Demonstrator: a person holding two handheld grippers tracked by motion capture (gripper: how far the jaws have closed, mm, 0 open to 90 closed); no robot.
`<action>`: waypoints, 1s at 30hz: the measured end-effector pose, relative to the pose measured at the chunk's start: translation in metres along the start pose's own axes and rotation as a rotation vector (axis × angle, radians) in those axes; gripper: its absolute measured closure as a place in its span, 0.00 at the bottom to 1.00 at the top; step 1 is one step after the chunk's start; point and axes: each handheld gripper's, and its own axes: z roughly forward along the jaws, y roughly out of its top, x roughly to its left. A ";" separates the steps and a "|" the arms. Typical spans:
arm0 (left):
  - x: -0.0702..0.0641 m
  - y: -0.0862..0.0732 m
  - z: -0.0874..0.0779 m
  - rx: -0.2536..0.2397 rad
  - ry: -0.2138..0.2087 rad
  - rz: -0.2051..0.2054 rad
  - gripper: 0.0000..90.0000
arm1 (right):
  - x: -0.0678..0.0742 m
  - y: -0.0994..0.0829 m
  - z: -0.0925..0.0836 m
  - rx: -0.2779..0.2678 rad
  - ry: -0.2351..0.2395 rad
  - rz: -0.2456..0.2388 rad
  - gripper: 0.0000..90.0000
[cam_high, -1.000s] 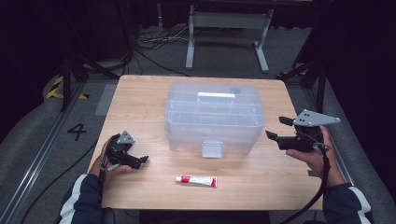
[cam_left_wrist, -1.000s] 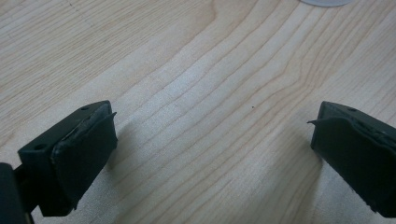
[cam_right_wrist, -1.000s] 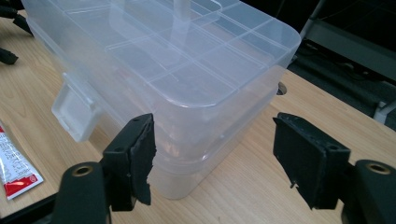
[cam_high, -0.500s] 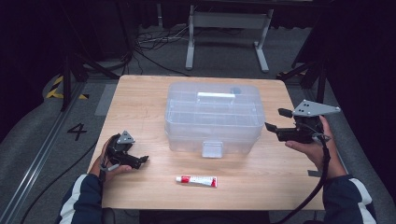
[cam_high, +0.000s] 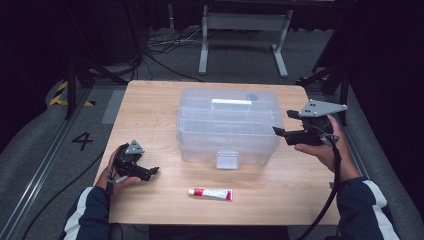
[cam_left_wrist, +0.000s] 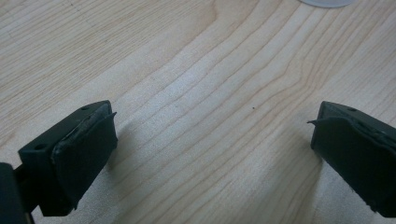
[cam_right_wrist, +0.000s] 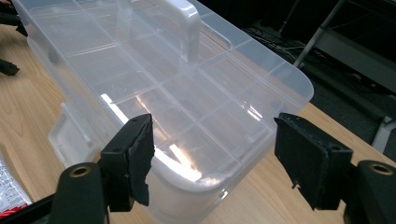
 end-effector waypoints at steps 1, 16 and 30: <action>0.000 0.000 0.000 -0.001 0.000 -0.001 0.01 | 0.000 0.001 0.001 0.002 0.000 -0.004 0.33; 0.000 0.000 0.000 -0.001 0.001 -0.002 0.01 | -0.001 0.020 0.027 0.008 0.000 -0.033 0.35; 0.000 0.000 0.000 0.000 0.001 0.000 0.01 | -0.011 0.040 0.060 0.035 0.006 -0.016 0.35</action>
